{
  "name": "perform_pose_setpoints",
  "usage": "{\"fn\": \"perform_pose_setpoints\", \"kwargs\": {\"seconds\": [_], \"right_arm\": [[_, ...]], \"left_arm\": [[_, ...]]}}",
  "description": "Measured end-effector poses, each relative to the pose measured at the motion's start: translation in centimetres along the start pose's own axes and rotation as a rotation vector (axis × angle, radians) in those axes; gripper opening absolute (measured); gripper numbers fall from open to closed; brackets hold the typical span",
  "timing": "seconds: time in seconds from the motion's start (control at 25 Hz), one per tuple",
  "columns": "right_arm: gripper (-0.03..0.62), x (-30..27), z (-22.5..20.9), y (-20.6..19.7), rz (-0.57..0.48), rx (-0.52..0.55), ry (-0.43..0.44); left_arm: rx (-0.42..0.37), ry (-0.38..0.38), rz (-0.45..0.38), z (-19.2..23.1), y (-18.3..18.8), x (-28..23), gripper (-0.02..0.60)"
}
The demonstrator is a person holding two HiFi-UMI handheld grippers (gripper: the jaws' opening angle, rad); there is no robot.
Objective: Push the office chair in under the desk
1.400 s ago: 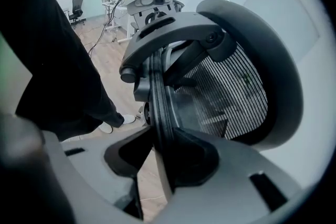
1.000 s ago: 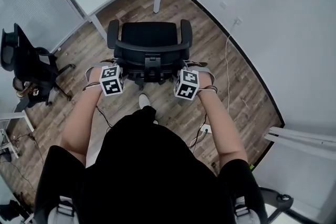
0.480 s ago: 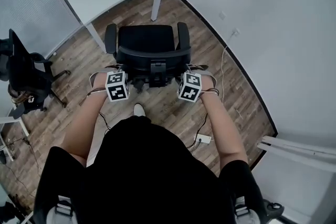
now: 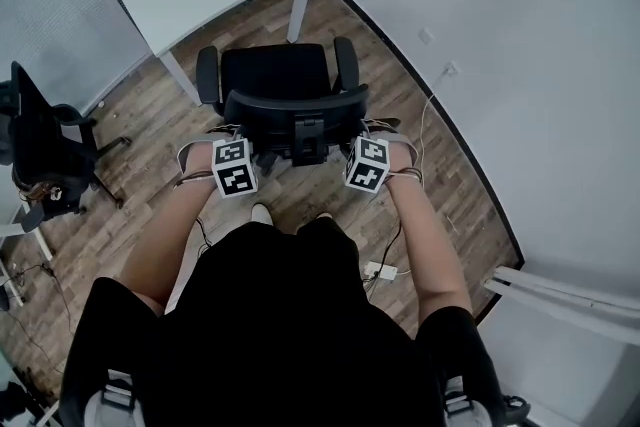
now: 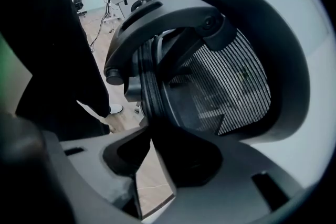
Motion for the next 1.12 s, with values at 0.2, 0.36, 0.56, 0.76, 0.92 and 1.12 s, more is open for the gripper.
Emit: {"fn": "perform_pose_setpoints", "kwargs": {"seconds": [0.2,0.36,0.56,0.76,0.92,1.12], "right_arm": [[0.150,-0.8,-2.6,-1.6,-0.018,0.032,-0.007],[0.150,-1.9,-4.8,-2.8,-0.043,0.081,-0.012],[0.150,-3.0,-8.1,-4.4,-0.066,0.145,-0.005],[0.152,-4.1,-11.6,-5.2,-0.092,0.198,-0.018],[0.152,-5.3,-14.0,-5.5,-0.113,0.238,-0.017],[0.152,-6.3,-17.3,-5.5,-0.145,0.292,-0.028]], "left_arm": [[0.028,0.027,0.002,1.7,1.9,-0.6,0.100],[0.087,0.025,0.023,2.7,3.4,-1.5,0.100],[0.154,0.048,0.038,4.5,5.5,-2.3,0.101],[0.210,0.070,0.048,6.6,7.0,-3.2,0.101],[0.253,0.093,0.063,8.2,7.7,-4.0,0.101],[0.310,0.100,0.079,10.5,8.6,-4.4,0.103]]}}
Point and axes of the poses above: the fingertips, and each gripper's own axes: x backward along the fingers, z to its left, y out of its top, the point moved 4 cm from there along x, backward along the fingers, and after that the axes turned 8 degrees about z, right-handed, at the moved point
